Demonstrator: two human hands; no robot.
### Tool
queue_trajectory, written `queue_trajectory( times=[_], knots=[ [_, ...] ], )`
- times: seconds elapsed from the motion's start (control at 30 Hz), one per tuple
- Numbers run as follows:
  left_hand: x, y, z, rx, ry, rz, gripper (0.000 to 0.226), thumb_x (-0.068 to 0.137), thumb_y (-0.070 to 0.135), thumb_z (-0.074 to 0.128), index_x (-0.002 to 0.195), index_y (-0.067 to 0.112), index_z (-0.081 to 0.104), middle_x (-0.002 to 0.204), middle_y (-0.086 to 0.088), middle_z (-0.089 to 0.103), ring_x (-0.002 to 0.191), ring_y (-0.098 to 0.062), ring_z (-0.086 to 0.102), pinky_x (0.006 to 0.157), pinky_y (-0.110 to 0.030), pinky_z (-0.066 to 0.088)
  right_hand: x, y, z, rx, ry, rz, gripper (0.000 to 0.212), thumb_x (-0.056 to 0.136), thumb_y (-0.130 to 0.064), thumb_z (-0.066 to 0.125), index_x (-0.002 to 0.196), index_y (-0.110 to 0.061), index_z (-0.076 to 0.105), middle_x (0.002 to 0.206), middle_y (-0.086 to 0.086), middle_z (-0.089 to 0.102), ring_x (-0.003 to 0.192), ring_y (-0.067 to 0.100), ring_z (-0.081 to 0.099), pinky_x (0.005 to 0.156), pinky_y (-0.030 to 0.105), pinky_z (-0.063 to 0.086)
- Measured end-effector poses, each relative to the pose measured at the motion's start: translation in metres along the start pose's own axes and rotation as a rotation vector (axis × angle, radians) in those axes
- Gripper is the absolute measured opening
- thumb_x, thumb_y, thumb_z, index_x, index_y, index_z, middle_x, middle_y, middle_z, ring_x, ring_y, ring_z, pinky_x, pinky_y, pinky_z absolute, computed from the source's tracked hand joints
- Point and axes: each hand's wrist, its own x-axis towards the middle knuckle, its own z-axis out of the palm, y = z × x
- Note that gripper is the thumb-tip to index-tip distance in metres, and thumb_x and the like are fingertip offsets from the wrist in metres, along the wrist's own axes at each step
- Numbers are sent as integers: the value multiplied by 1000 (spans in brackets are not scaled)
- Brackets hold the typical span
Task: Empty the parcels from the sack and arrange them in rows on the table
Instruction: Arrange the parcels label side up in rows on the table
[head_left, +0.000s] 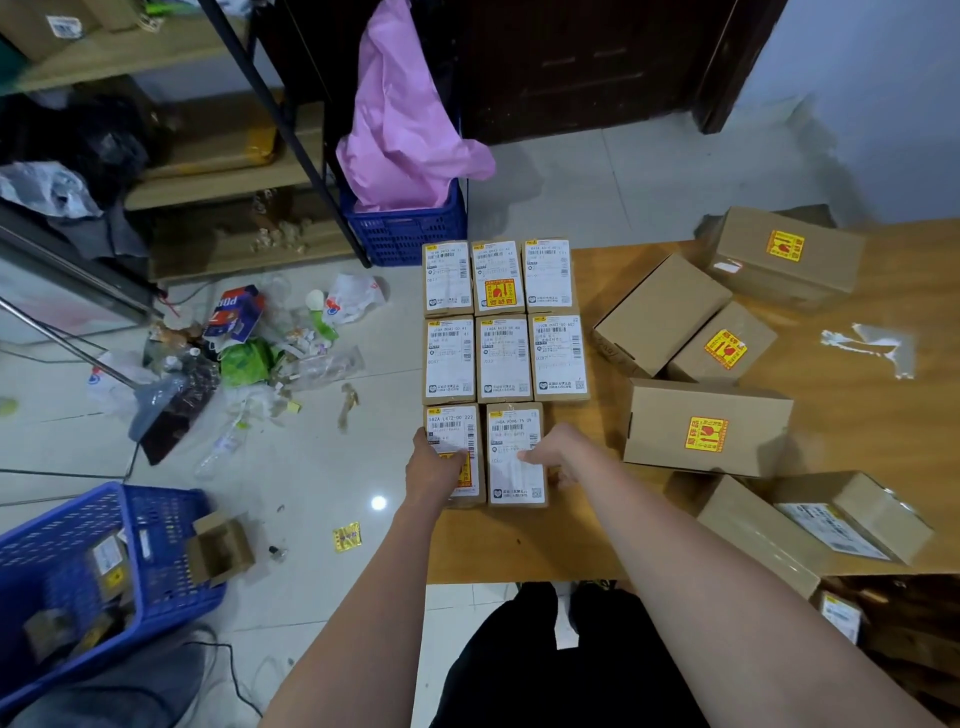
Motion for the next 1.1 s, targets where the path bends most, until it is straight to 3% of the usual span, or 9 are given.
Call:
queue_trajectory(
  times=[0.2, 0.4, 0.67, 0.83, 0.9, 1.0, 1.1],
  knots=[
    [4, 1, -1, -24, -18, -25, 55, 90, 20, 65, 137, 19, 37, 129, -5, 61, 113, -28, 61, 93, -41, 51, 4, -1, 2, 15, 26, -7, 45, 91, -18, 70, 129, -3, 52, 139, 16, 54, 124, 37, 54, 94, 45, 52],
    [6, -1, -1, -29, -19, -33, 56, 88, 21, 65, 137, 20, 38, 128, -5, 61, 112, -27, 61, 95, -43, 51, 2, -4, 5, -6, 25, -2, 43, 90, -19, 70, 128, -5, 55, 136, 15, 57, 121, 36, 56, 82, 42, 52],
    [7, -1, -1, -35, -33, -47, 58, 89, 21, 66, 138, 20, 36, 128, -5, 61, 113, -26, 60, 93, -41, 51, 2, -6, 7, -30, 41, -29, 41, 91, -19, 69, 128, -6, 56, 132, 15, 60, 116, 35, 60, 83, 43, 55],
    [7, 3, -5, -21, 0, -41, 63, 90, 27, 61, 144, 17, 31, 134, -12, 55, 116, -32, 58, 94, -42, 51, -3, -9, 2, -22, 43, -56, 35, 94, -18, 64, 126, -5, 57, 131, 12, 60, 118, 31, 58, 81, 36, 49],
    [8, 10, -7, 22, 55, -25, 69, 89, 32, 59, 148, 19, 26, 141, -18, 45, 122, -38, 52, 99, -50, 47, -7, -13, -4, -27, 85, -79, 31, 96, -18, 60, 124, -4, 58, 124, 12, 62, 110, 29, 61, 79, 32, 48],
    [5, 35, -10, 91, 144, 59, 61, 93, 28, 58, 147, 16, 32, 141, -20, 38, 128, -40, 41, 102, -49, 40, -10, -24, -17, -44, 204, -124, 26, 95, -16, 57, 118, -4, 57, 110, 9, 65, 76, 18, 57, 75, 29, 53],
    [2, 68, -7, 74, 143, 147, 56, 94, 26, 55, 145, 15, 35, 142, -19, 37, 129, -38, 38, 102, -47, 38, -18, -35, -34, -22, 290, -178, 25, 90, -15, 56, 112, -6, 62, 109, 9, 68, 73, 18, 59, 62, 25, 48]
  ],
)
